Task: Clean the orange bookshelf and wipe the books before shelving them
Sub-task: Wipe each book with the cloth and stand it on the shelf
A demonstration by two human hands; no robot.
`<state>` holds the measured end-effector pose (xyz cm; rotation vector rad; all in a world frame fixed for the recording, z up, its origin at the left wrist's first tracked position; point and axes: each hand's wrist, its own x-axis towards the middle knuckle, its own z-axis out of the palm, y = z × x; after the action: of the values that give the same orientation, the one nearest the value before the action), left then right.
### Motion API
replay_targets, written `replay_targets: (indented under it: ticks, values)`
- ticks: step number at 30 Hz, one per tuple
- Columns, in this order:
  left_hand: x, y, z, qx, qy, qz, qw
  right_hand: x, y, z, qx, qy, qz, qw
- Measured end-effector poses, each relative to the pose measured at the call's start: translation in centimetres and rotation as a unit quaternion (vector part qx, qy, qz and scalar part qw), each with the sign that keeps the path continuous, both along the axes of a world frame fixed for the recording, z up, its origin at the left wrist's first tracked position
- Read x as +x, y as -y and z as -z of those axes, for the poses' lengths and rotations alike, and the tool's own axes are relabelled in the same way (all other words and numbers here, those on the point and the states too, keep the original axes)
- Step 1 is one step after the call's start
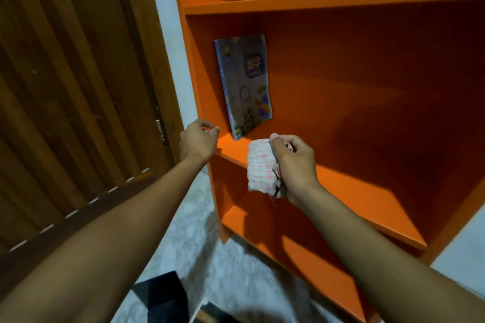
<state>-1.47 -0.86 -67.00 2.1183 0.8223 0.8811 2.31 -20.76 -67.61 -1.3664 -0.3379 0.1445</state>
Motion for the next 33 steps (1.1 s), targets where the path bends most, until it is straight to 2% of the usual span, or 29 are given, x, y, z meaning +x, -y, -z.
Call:
replay_targets:
  ticks: [4,7,9,14,16,18,21,24,26,30,33]
  values:
    - [-6.9,0.3,3.4,-0.050,-0.026,0.019,0.998,-3.0,0.8,0.4,0.027,-0.159,-0.093,0.983]
    - [-12.1,1.2,8.1,-0.141,-0.090,0.048,0.985,-5.7,1.9,1.4,0.045,-0.310,-0.198,0.929]
    - [-15.1,1.9,12.5,-0.199,-0.149,0.053,0.967,-7.0,2.4,2.6,0.049,-0.349,-0.216,0.911]
    - [-20.9,5.0,24.3,-0.261,-0.300,0.053,0.916,-9.3,2.5,6.9,0.009,-0.390,-0.178,0.903]
    - [-22.6,6.5,28.4,-0.274,-0.377,0.053,0.883,-10.0,2.0,8.9,-0.027,-0.394,-0.183,0.900]
    - [-24.0,7.1,32.9,-0.274,-0.436,0.039,0.857,-10.5,1.6,9.8,-0.064,-0.390,-0.193,0.898]
    - [-25.4,8.6,35.4,-0.238,-0.507,0.023,0.828,-10.5,0.6,10.6,-0.096,-0.367,-0.204,0.903]
    - [-25.5,9.8,34.7,-0.154,-0.515,0.015,0.843,-10.2,-0.1,11.3,-0.107,-0.335,-0.215,0.911]
    - [-25.1,9.8,34.9,-0.145,-0.506,0.000,0.850,-10.1,-0.1,11.6,-0.110,-0.317,-0.212,0.918]
    - [-24.9,9.2,35.6,-0.207,-0.471,-0.015,0.858,-10.2,0.3,11.5,-0.120,-0.302,-0.209,0.922]
    - [-25.2,8.8,36.0,-0.261,-0.405,0.018,0.876,-10.2,0.6,11.3,-0.116,-0.308,-0.207,0.921]
